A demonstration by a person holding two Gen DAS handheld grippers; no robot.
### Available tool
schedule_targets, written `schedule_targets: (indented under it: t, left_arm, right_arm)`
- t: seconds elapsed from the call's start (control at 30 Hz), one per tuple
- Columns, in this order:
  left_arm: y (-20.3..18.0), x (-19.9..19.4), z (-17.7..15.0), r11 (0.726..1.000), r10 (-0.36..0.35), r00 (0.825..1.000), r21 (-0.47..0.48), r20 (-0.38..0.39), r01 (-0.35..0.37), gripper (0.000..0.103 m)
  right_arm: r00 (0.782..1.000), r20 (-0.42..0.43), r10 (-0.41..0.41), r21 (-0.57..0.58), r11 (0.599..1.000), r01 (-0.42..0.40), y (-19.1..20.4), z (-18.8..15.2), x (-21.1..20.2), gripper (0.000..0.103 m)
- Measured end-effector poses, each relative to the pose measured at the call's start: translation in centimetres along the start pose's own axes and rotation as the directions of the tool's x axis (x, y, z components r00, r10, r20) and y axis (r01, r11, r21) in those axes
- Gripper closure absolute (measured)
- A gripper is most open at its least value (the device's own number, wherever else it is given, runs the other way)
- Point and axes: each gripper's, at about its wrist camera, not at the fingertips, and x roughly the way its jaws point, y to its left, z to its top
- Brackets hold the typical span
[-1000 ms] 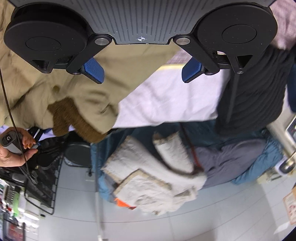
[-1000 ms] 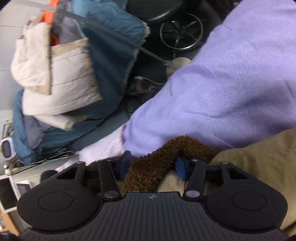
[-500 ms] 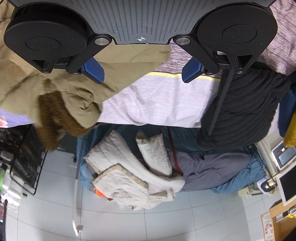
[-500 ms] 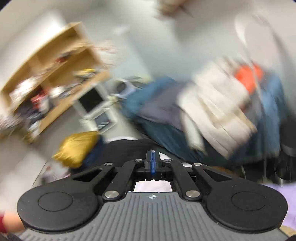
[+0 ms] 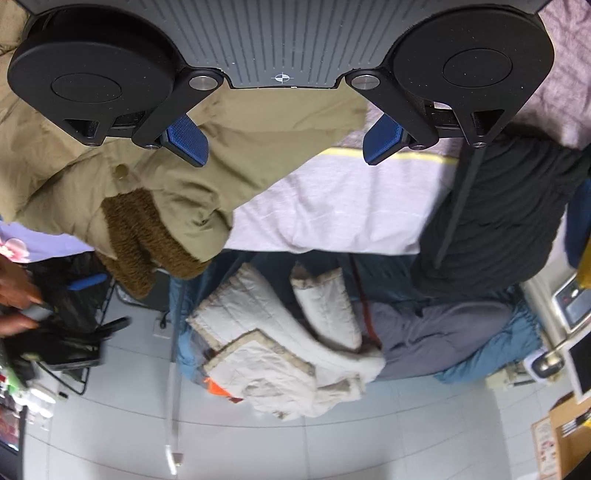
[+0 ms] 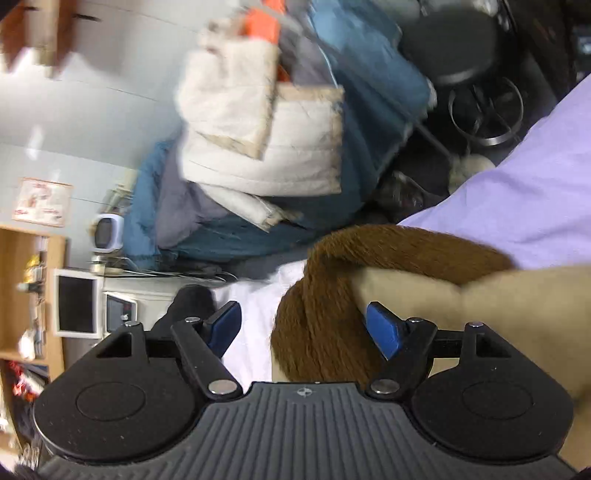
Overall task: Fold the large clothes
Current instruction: 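Grasp the fur collar with the right gripper and lift it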
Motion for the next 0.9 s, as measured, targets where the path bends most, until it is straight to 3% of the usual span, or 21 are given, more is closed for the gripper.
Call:
schedule_targets:
  t: [0.07, 0.1, 0.17, 0.2, 0.27, 0.3, 0.33, 0.4, 0.47, 0.53, 0.57, 0.6, 0.63, 0.67, 0.7, 0.73, 0.8, 0.9]
  left_arm:
    - [1.0, 0.0, -0.5, 0.999, 0.008, 1.0, -0.035, -0.02, -0.009, 0.0]
    - [1.5, 0.1, -0.8, 0.999, 0.013, 1.0, -0.05, -0.028, -0.014, 0.0]
    - [2.2, 0.2, -1.3, 0.998, 0.025, 0.999, -0.064, -0.048, -0.028, 0.0]
    - [2.5, 0.1, -1.6, 0.997, 0.031, 0.998, -0.065, -0.053, -0.034, 0.0]
    - [2.9, 0.0, -2.0, 0.997, 0.038, 0.998, -0.063, -0.054, -0.041, 0.0]
    - [3.1, -0.1, -2.1, 0.997, 0.041, 0.998, -0.064, -0.053, -0.044, 0.0]
    - [3.4, -0.2, -2.2, 0.997, 0.044, 0.998, -0.068, -0.047, -0.047, 0.0]
    - [3.8, -0.8, -2.4, 0.994, 0.057, 0.998, -0.09, -0.03, -0.06, 0.0]
    - [4.4, -1.4, -2.6, 0.99, 0.053, 0.999, -0.132, -0.006, -0.054, 0.0]
    - [4.6, -1.7, -2.6, 0.986, 0.049, 0.999, -0.162, 0.017, -0.046, 0.0]
    - [4.6, -1.5, -2.4, 0.985, 0.048, 0.999, -0.166, 0.02, -0.044, 0.0]
    - [4.4, -1.2, -2.1, 0.985, 0.046, 0.999, -0.169, 0.019, -0.042, 0.0]
    - [4.2, -0.8, -1.8, 0.984, 0.04, 0.999, -0.173, 0.015, -0.037, 0.0]
    - [4.0, -0.4, -1.4, 0.983, 0.03, 0.999, -0.182, 0.012, -0.028, 0.0]
    - [3.6, 0.1, -0.9, 0.98, 0.021, 1.0, -0.198, 0.014, -0.017, 0.0]
    - [3.1, 0.4, -0.2, 0.978, 0.008, 1.0, -0.209, 0.024, -0.002, 0.0]
    - [1.8, 1.2, 1.4, 0.977, -0.027, 0.998, -0.208, 0.054, 0.037, 0.0]
    - [-1.3, 2.5, 5.4, 0.978, -0.113, 0.991, -0.167, 0.073, 0.124, 0.0]
  right_arm:
    - [0.989, 0.013, -0.147, -0.032, 0.989, 0.147, 1.3, 1.3, 3.4, 0.025]
    - [0.973, 0.008, -0.232, -0.065, 0.971, 0.232, 1.8, 1.6, 5.3, 0.028]
    - [0.922, -0.002, -0.388, -0.096, 0.917, 0.386, 1.6, 1.5, 8.2, 0.057]
    - [0.929, -0.004, -0.371, -0.105, 0.924, 0.369, 1.3, 1.2, 8.5, 0.091]
    - [0.964, 0.072, -0.255, -0.221, 0.939, 0.265, 2.8, 0.0, 7.3, 0.092]
    - [0.972, 0.125, -0.197, -0.334, 0.915, 0.228, 4.5, -1.1, 5.8, 0.092]
    - [0.972, 0.172, -0.16, -0.458, 0.86, 0.222, 6.4, -2.8, 3.8, 0.093]
    - [0.981, 0.192, 0.028, -0.649, 0.754, 0.106, 8.8, -7.6, -2.1, 0.093]
    - [0.966, 0.159, 0.204, -0.8, 0.6, 0.005, 8.6, -13.3, -8.5, 0.093]
    - [0.961, 0.15, 0.234, -0.907, 0.418, 0.04, 6.8, -19.4, -13.0, 0.093]
    - [0.975, 0.106, 0.196, -0.948, 0.317, 0.04, 5.1, -22.5, -14.0, 0.092]
    - [0.988, 0.076, 0.134, -0.967, 0.251, 0.04, 2.9, -24.8, -14.4, 0.092]
    - [0.998, 0.04, 0.051, -0.97, 0.242, 0.027, 0.6, -27.0, -14.1, 0.092]
    - [0.999, -0.012, -0.043, -0.958, 0.285, 0.001, -1.7, -28.3, -13.1, 0.092]
    - [0.994, -0.011, -0.106, -0.953, 0.302, 0.022, -3.9, -29.2, -12.3, 0.092]
    - [0.993, 0.015, -0.119, -0.946, 0.32, 0.053, -5.5, -29.6, -12.1, 0.092]
    - [0.992, 0.041, -0.118, -0.915, 0.395, 0.084, -7.0, -28.9, -11.7, 0.092]
    - [0.988, 0.108, -0.108, -0.909, 0.391, 0.143, -7.2, -29.1, -11.4, 0.092]
